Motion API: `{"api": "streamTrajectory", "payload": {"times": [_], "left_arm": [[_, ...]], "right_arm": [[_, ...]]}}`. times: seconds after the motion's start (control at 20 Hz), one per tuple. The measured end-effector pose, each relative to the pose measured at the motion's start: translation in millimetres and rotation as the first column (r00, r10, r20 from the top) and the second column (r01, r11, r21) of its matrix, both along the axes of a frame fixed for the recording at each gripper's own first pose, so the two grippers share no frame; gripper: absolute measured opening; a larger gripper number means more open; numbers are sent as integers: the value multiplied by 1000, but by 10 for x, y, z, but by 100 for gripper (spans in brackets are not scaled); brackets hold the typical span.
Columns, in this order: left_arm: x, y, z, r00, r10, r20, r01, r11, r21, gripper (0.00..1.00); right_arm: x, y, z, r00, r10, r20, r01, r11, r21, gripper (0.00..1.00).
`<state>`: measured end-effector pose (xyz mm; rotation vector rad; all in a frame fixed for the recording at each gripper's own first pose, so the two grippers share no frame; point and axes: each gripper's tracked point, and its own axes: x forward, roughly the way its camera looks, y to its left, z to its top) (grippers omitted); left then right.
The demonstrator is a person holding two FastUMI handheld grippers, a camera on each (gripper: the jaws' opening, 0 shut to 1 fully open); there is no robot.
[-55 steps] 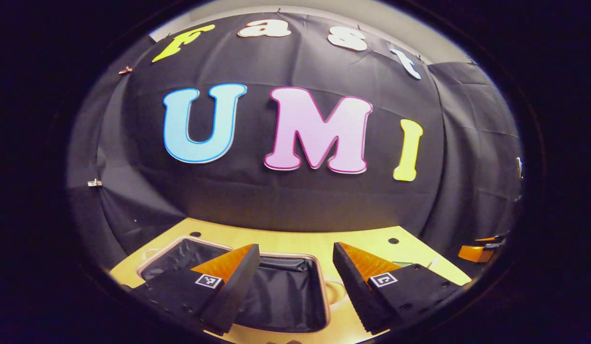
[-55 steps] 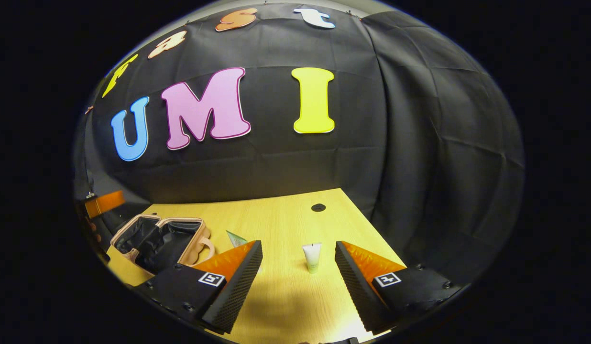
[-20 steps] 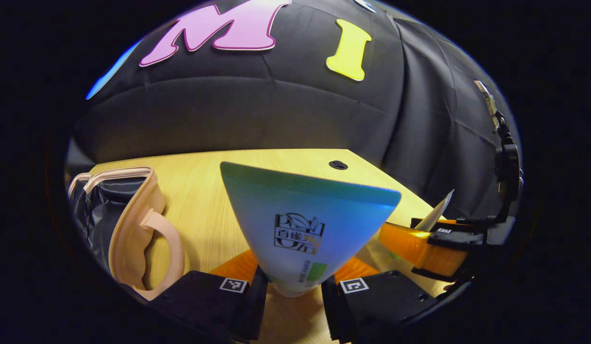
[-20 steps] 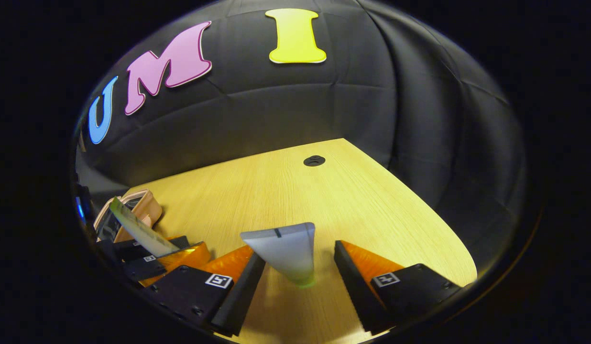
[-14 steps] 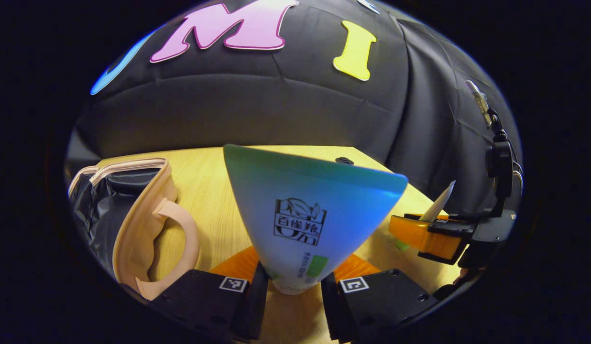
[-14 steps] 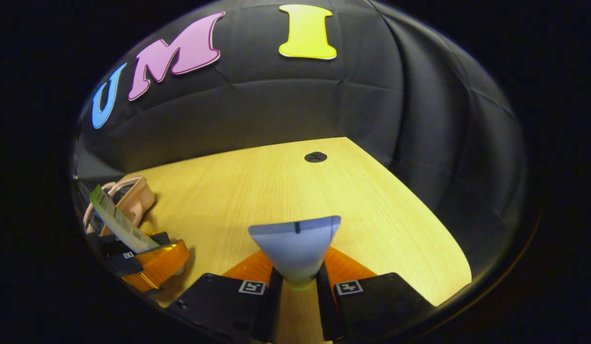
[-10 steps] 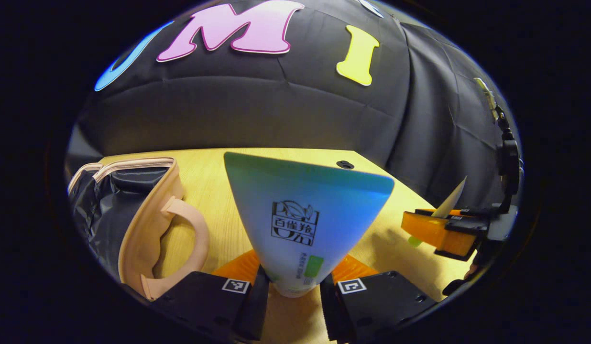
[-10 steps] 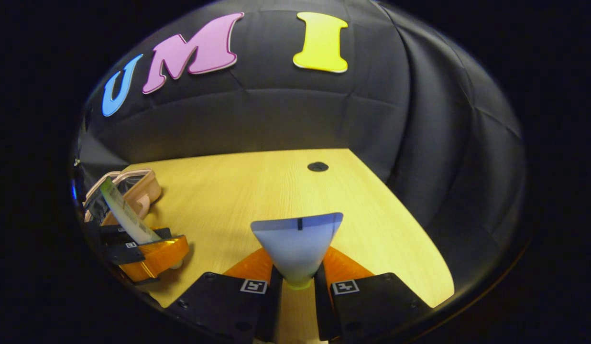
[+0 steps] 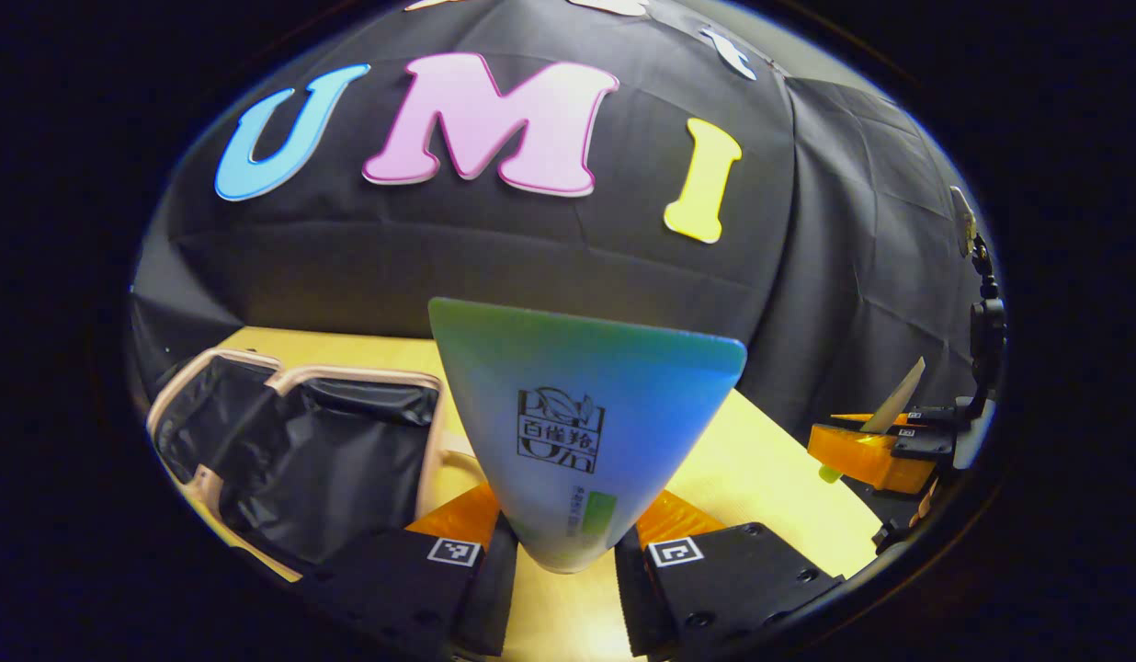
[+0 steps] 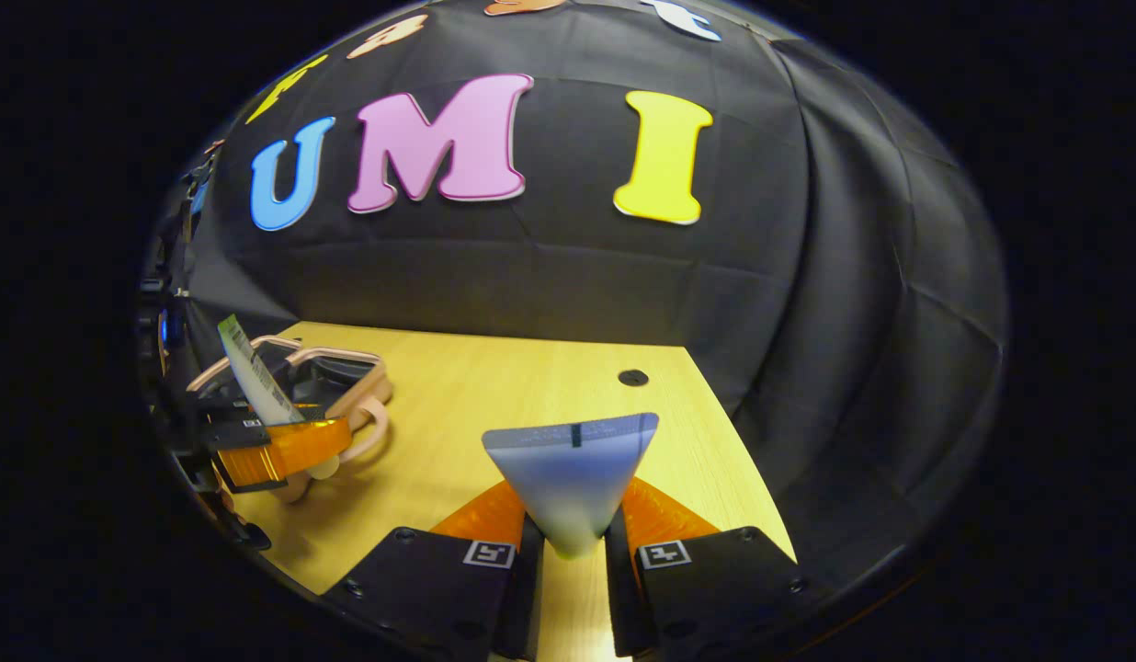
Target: First open the suitcase, pack the skin care products into it, and then close the suitcase.
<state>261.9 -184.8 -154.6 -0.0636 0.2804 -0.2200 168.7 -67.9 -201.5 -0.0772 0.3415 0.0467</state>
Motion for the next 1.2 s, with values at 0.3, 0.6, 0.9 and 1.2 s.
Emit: {"api": "streamTrajectory", "payload": {"times": [0.3,0.6,0.9,1.2], "left_arm": [[-332,1171,337,985,175,-10,-174,984,23,48],[-134,2035,23,967,217,-132,-201,971,131,52],[395,2248,-628,911,194,-364,-154,979,136,52],[569,2287,-1189,783,185,-594,-84,978,193,52]], "right_arm": [[-171,1184,612,976,212,44,-214,975,57,34],[-178,2601,636,893,447,46,-450,888,96,33],[188,3069,330,878,479,-2,-474,870,135,33],[410,2732,83,900,430,-70,-412,893,184,33]]}}
